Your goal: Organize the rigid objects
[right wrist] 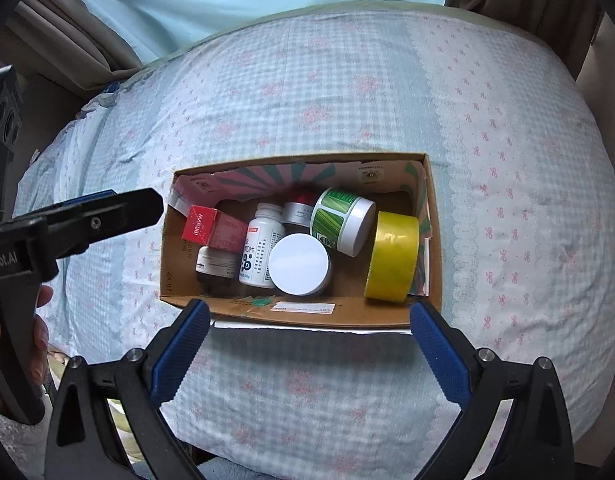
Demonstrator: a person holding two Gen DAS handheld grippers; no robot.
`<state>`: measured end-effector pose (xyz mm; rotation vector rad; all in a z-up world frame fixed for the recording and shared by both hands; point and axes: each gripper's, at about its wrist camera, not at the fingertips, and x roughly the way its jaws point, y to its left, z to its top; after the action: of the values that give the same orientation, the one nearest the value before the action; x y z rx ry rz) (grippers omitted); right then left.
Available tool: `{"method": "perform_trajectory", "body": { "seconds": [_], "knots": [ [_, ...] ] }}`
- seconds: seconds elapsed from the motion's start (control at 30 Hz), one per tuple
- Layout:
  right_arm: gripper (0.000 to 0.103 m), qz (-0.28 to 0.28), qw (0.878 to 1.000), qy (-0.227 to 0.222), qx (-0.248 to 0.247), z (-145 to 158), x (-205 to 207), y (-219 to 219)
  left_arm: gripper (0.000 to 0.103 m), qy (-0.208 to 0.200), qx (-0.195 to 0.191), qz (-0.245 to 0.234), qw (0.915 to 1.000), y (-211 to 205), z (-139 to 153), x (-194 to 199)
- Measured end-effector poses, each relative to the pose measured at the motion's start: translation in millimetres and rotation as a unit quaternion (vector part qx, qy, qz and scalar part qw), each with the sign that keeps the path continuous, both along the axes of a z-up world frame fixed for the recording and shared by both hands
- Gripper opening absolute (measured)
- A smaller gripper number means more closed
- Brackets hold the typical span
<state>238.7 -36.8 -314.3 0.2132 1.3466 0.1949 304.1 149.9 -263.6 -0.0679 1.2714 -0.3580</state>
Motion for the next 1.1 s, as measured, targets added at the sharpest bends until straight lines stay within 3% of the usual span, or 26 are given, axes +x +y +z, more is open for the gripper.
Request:
{"method": "perform_trajectory", "body": {
  "seconds": [0.13,0.23,0.37,0.5,0.67,0.87,1.1],
  "knots": [
    [0.100,-0.010,0.999,-0.032,0.000,45,-10,-16,0.103,-0.066,0.009,0.011,0.9977,1,56,-31],
    [0.100,-0.012,0.997,-0.080,-0.018,93,-24,-29,0.103,-0.125,0.026,0.021,0.9916,-2,102,-62],
    [0.100,-0.024,0.988,-0.148,-0.043,156,-50,-45,0.103,-0.210,0.037,0.044,0.9761,-9,165,-112],
    [0.100,-0.029,0.975,-0.211,-0.067,213,-82,-58,0.103,-0.271,0.052,0.065,0.9591,-21,206,-156],
    [0.100,-0.051,0.960,-0.267,-0.072,257,-120,-74,0.103,-0.321,0.042,0.079,0.9428,-34,234,-198],
    [0.100,-0.059,0.948,-0.302,-0.086,272,-153,-86,0.103,-0.352,0.018,0.092,0.9312,-41,248,-234],
    [0.100,-0.065,0.940,-0.321,-0.091,277,-170,-97,0.103,-0.362,0.015,0.101,0.9266,-45,255,-249]
  ]
}}
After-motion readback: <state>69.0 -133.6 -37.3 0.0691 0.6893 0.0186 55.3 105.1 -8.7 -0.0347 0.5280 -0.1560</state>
